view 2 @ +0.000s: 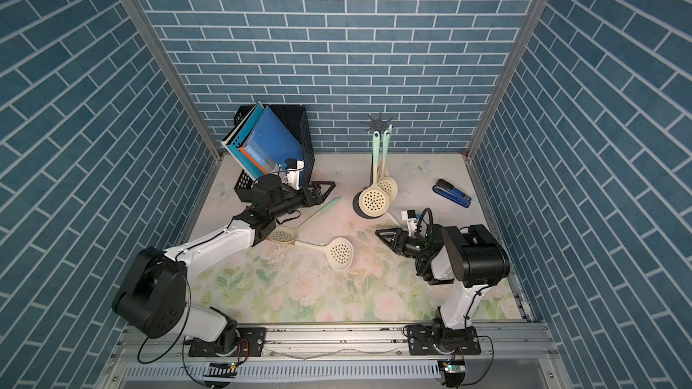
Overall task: Hang the skimmer on the kitchen utensil rack
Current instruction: Hang the skimmer on the rack, then adjust the rack at the center of the board.
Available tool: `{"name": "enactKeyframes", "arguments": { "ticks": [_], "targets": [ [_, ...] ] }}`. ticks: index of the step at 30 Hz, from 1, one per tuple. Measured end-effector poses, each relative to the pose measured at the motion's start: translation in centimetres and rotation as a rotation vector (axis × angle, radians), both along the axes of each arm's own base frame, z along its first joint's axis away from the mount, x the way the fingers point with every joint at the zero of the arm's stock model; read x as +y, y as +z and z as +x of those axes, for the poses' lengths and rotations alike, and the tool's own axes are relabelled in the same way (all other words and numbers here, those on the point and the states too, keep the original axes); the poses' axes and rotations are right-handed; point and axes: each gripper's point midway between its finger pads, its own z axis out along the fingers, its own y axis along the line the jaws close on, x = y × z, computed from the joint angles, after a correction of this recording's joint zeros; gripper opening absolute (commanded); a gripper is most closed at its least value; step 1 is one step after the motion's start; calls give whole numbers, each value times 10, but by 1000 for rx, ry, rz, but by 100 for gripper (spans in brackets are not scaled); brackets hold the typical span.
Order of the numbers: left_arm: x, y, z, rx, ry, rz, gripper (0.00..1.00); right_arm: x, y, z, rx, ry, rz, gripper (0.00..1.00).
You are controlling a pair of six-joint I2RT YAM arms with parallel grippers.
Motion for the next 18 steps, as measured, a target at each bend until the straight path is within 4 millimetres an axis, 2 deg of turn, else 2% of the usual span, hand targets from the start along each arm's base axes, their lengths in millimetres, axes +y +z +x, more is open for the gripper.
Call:
{"name": "enactKeyframes", "arguments": {
  "ticks": [3,4,8,10,18],
  "targets": [
    [-8,-3,11,2,-11,6,100,-6,-1,-7,0,-35,-13,79],
    [-10,-3,15,1,-13,7,100,-7,-1,-8,-4,-44,-15,88],
    [-17,3,26,-21,-22,9,100,-14,11,-6,-51,-83,-17,89],
    [-20,8,33,-40,-26,10,100,-17,20,-4,-75,-101,-17,99],
    [-30,33,49,-138,-45,38,100,-28,65,-12,-182,-182,-69,99]
  ]
}}
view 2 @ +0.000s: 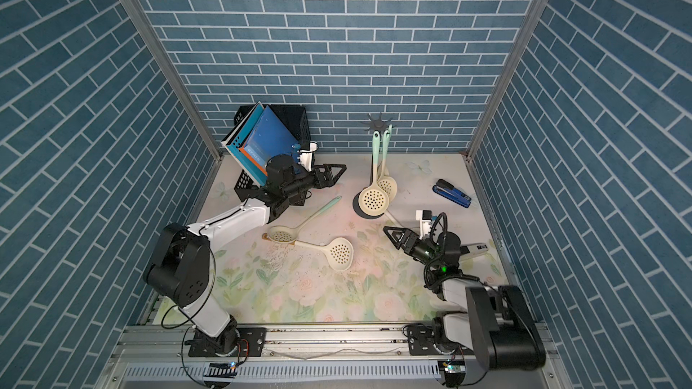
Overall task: Hang the skimmer on the kitchen utensil rack
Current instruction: Adjust the rack at the center of the board.
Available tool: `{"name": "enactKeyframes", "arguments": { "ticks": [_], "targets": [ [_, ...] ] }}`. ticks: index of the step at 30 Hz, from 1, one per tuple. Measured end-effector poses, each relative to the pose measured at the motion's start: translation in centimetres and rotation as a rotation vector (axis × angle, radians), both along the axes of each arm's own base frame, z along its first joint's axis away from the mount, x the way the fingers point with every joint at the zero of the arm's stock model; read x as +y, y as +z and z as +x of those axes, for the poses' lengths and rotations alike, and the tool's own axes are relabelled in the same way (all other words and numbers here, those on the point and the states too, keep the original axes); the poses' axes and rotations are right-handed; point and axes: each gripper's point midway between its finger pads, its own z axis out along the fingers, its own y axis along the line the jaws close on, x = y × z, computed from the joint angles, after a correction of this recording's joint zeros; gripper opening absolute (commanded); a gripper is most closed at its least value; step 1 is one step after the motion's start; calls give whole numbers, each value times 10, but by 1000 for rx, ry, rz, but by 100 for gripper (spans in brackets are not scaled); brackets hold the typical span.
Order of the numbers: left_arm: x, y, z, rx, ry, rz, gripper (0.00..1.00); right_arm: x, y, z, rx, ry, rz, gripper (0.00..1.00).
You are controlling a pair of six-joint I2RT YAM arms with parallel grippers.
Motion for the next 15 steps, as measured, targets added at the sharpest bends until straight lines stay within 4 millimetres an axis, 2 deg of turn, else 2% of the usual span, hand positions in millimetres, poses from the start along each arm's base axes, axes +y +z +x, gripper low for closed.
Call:
{"name": "enactKeyframes", "arguments": {
  "ticks": [3,7,8,11,15],
  "targets": [
    [-4,5,5,-50,-16,30,100,-10,28,-2,-63,-68,-77,99],
    [-6,7,5,-131,-42,83,100,-25,76,-3,-150,-156,-177,99],
    [-7,7,4,-154,-48,98,100,-27,83,-2,-150,-166,-197,99],
    [-10,9,3,-219,-72,141,100,-30,81,3,-84,-180,-239,99],
    [-18,21,4,-316,-112,180,100,-36,55,7,46,-200,-285,99]
  ]
}}
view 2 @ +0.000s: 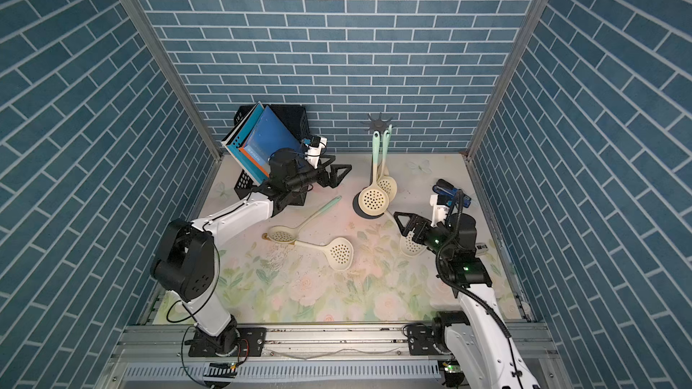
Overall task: Hang the skimmer on the kitchen utensil rack
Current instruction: Adjust the rack at the center of the board.
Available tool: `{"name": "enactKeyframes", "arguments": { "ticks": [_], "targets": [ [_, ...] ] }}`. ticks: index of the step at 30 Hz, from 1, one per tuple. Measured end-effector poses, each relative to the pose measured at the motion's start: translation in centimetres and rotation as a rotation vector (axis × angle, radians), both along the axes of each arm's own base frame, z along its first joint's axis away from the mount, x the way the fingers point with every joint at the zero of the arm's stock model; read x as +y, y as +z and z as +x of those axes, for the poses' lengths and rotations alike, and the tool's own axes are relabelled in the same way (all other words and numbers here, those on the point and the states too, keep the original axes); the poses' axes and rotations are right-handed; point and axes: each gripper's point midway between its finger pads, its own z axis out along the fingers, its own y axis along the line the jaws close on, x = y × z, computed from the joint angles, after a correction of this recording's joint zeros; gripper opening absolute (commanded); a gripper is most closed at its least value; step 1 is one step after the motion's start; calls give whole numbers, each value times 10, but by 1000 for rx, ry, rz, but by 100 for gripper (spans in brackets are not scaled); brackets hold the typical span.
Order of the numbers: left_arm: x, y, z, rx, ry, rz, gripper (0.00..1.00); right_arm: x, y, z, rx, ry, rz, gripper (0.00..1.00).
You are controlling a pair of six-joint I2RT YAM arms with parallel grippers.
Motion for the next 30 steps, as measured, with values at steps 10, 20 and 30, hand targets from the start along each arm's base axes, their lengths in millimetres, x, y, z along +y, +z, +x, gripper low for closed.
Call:
{"name": "enactKeyframes", "arguments": {
  "ticks": [10,20,30],
  "targets": [
    [-26,6,17,-155,-103,79,90,-6,-6,7,63,-31,-37,99],
    [-49,-4,38,-198,-178,104,85,-8,3,7,57,-34,-65,99],
    [-70,6,33,-228,-301,65,84,-8,2,11,69,-35,-66,99]
  ]
}}
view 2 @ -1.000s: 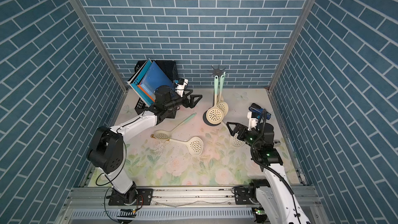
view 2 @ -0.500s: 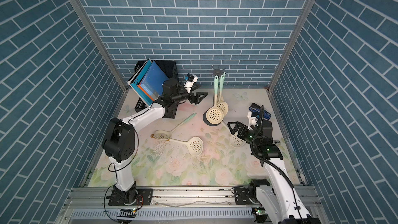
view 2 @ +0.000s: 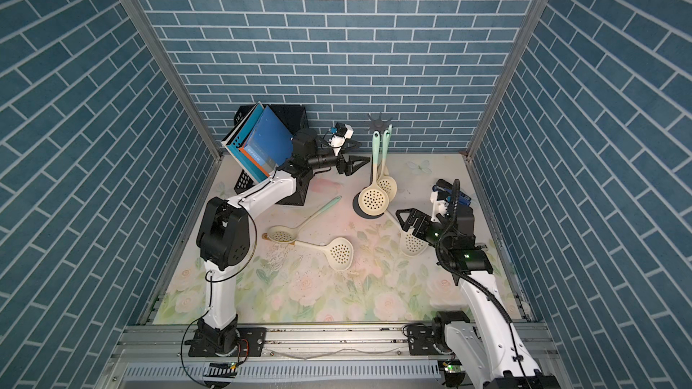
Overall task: Hang the skimmer on the kitchen utensil rack
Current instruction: Adjust the rack at the center of the board.
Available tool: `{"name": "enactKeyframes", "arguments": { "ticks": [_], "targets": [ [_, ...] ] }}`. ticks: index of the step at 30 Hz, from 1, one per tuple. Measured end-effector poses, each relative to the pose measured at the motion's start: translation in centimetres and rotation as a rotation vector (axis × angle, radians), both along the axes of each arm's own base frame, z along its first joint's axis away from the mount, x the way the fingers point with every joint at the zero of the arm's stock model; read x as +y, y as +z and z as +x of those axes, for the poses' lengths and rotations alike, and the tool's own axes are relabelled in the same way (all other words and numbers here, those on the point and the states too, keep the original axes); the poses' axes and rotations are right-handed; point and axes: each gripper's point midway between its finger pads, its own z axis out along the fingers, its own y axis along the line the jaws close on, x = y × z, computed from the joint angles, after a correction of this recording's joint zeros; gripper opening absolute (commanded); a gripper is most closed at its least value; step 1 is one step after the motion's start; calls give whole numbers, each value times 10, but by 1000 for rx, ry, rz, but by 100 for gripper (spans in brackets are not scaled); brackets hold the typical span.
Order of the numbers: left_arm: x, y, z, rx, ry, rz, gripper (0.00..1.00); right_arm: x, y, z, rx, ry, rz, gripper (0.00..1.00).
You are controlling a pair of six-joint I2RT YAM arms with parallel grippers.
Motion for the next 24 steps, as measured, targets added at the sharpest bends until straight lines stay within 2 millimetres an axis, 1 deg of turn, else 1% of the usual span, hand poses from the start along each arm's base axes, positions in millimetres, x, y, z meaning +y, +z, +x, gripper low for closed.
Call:
{"name": "enactKeyframes", "arguments": {
  "ticks": [4,7,11,16,24],
  "targets": [
    [-8,-2,-1,2,-30,-4,82,0,0,0,1,0,-1,99],
    [-13,-2,0,-1,-47,-10,78,0,0,1,2,0,-1,99],
    [-18,-7,0,9,-65,-8,71,0,4,3,-4,-1,0,99],
    [-22,-13,-1,24,-82,-7,66,0,3,4,0,-1,-1,99],
    [-31,2,-9,-3,-118,-26,51,0,3,5,3,-2,-2,98]
  ]
}}
